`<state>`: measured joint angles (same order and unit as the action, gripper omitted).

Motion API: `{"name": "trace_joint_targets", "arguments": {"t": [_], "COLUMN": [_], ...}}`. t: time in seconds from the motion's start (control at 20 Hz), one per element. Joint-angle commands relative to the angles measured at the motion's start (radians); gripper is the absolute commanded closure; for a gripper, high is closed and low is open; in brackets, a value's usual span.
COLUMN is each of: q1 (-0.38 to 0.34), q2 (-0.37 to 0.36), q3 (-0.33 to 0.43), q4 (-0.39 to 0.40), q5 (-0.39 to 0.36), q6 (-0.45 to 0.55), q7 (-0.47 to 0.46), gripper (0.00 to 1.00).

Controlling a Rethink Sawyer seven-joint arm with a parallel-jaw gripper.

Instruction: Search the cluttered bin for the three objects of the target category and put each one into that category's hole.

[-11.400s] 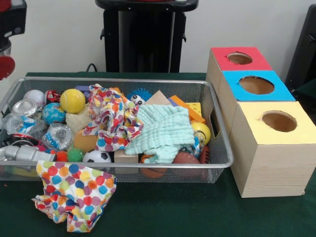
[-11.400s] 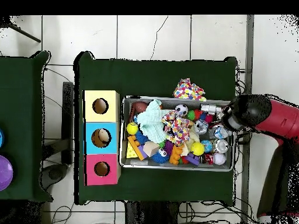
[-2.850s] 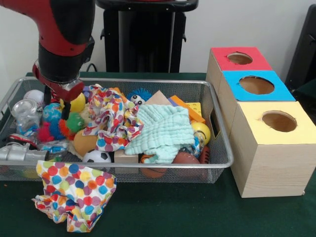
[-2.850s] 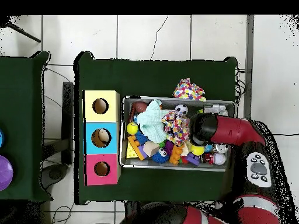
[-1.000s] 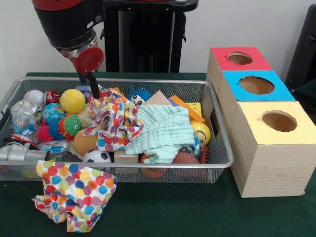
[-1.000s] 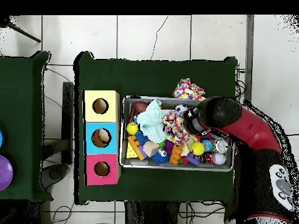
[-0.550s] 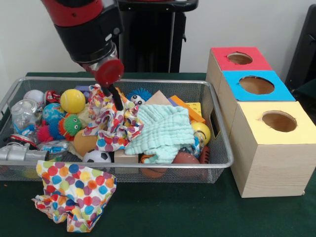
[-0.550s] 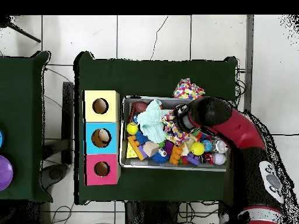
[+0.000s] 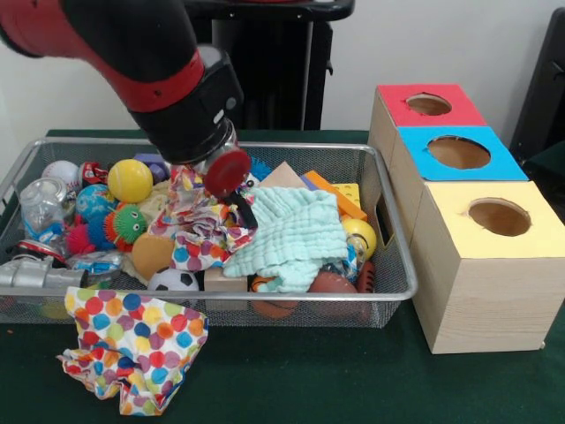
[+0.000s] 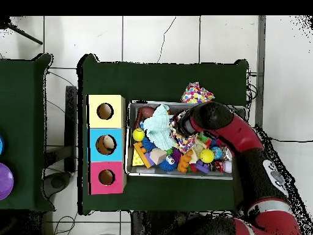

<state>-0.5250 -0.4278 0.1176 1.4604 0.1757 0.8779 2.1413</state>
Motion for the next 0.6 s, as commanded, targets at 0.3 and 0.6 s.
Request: {"name": "trace_joint_targets", "arguments": {"t": [0.3,0.6], "q1": [-0.067,-0.088], "q2": [0.131,0.162], "q3": [0.208,0.258], "q4": [-0.021,-0.005], "q5": [-0.28,-0.327], "q6": [-0.136,-0.206], "q7": [-0.34,-0.246], "gripper": [0.0,0.0]}}
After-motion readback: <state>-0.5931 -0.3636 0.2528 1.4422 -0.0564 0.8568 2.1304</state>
